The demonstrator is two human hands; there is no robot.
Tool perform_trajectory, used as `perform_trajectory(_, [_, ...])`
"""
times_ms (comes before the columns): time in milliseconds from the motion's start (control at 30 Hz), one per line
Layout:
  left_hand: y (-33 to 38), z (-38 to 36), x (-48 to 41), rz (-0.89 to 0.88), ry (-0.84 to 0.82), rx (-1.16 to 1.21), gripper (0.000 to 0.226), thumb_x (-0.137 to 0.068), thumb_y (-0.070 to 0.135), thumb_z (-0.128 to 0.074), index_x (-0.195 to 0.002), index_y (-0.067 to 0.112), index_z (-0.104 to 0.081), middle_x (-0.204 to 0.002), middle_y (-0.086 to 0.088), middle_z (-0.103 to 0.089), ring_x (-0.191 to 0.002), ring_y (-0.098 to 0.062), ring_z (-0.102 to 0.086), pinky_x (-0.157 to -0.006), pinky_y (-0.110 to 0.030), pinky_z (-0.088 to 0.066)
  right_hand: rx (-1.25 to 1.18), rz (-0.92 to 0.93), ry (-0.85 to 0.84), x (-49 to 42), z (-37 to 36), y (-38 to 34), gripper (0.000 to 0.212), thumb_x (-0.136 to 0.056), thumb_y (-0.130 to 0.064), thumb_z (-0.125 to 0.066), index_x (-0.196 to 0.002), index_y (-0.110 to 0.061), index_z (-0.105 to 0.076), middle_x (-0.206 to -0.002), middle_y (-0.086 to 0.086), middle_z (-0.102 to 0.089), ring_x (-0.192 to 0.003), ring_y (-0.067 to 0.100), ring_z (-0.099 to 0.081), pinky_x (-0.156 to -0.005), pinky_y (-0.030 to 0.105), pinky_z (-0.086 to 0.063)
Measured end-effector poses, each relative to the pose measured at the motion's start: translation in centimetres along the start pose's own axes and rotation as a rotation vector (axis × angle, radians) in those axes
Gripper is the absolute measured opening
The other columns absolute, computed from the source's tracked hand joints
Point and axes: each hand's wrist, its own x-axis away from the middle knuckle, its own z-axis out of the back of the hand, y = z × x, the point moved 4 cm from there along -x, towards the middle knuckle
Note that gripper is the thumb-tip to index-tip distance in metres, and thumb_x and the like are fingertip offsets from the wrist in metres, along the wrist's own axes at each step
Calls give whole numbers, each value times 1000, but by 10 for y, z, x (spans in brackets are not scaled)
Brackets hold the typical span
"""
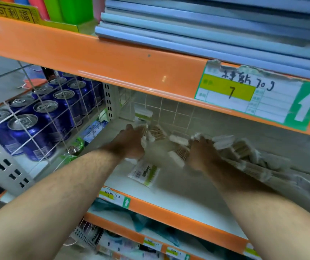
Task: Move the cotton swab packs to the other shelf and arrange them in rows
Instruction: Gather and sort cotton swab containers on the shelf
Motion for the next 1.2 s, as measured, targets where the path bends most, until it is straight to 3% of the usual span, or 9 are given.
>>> perform_trajectory(100, [8, 2, -4, -9, 51, 77, 69, -70, 16, -73, -130, 20, -39, -115, -3, -44, -94, -22, -53, -57, -23, -39, 1, 15, -56, -6, -8, 8, 82, -77, -42, -65, -149, -21, -31, -159, 15, -14, -138, 37, -33, -111, 48, -36])
perform_trajectory(200, [17, 3, -8, -16, 104, 167, 54, -69, 17, -71, -114, 23, -41, -109, 0, -51, -88, -18, -55, -52, -22, -37, 28, 46, 42, -7, -7, 10, 67, -80, -39, -67, -139, -17, -46, -146, 15, -37, -124, 36, -47, -101, 45, -46])
perform_trajectory(367, [33, -5, -11, -75, 98, 147, 73, -68, 14, -73, -134, 27, -43, -121, 0, -40, -97, -21, -54, -59, -18, -39, -8, 59, 168, -4, 6, 7, 33, -90, -24, -54, -118, -9, -56, -119, 15, -54, -107, 35, -55, -89, 42, -50])
perform_trajectory(500, [41, -9, -12, -84, 96, 57, 72, -69, 19, -71, -137, 30, -49, -128, -3, -41, -111, -27, -54, -85, -35, -51, -55, 16, 145, -6, 8, 8, 54, -82, -19, -68, -130, -7, -47, -123, 17, -47, -108, 36, -57, -86, 42, -51])
perform_trajectory(600, [45, -10, -11, -114, 84, 24, 73, -67, 19, -73, -136, 26, -53, -128, -1, -49, -115, -24, -53, -98, -41, -48, -131, -46, 63, -12, 3, 10, 85, -83, -28, -68, -152, -11, -20, -140, 22, -37, -120, 40, -50, -94, 45, -47])
perform_trajectory(667, [47, -9, -9, -137, 76, 9, 74, -65, 20, -75, -135, 25, -55, -130, 0, -56, -117, -20, -54, -101, -40, -46, -141, -40, 11, -15, 1, 9, 89, -82, -36, -66, -153, -16, -17, -138, 20, -42, -122, 41, -49, -97, 47, -45])
perform_trajectory(800, [46, -8, -5, -159, 70, 48, 70, -67, 19, -79, -133, 22, -57, -130, 2, -62, -114, -12, -57, -94, -25, -44, -135, 32, -9, -11, 5, 2, 64, -75, -49, -62, -129, -19, -47, -121, 13, -55, -111, 36, -58, -92, 46, -49])
perform_trajectory(900, [44, -6, -2, -190, 72, 103, 69, -69, 18, -81, -133, 22, -57, -130, 3, -62, -102, -3, -51, -80, -16, -39, -177, 30, -16, -7, 11, -4, 67, -70, -41, -72, -123, -13, -42, -116, 13, -57, -104, 35, -61, -81, 41, -52])
perform_trajectory(1200, [44, -1, 6, -248, 65, 77, 64, -73, 31, -81, -132, 38, -57, -117, 9, -52, -99, -9, -49, -84, -22, -40, -254, 115, 71, 8, 27, -9, 77, -66, -40, -81, -131, -26, -41, -119, 7, -46, -101, 32, -61, -75, 31, -45])
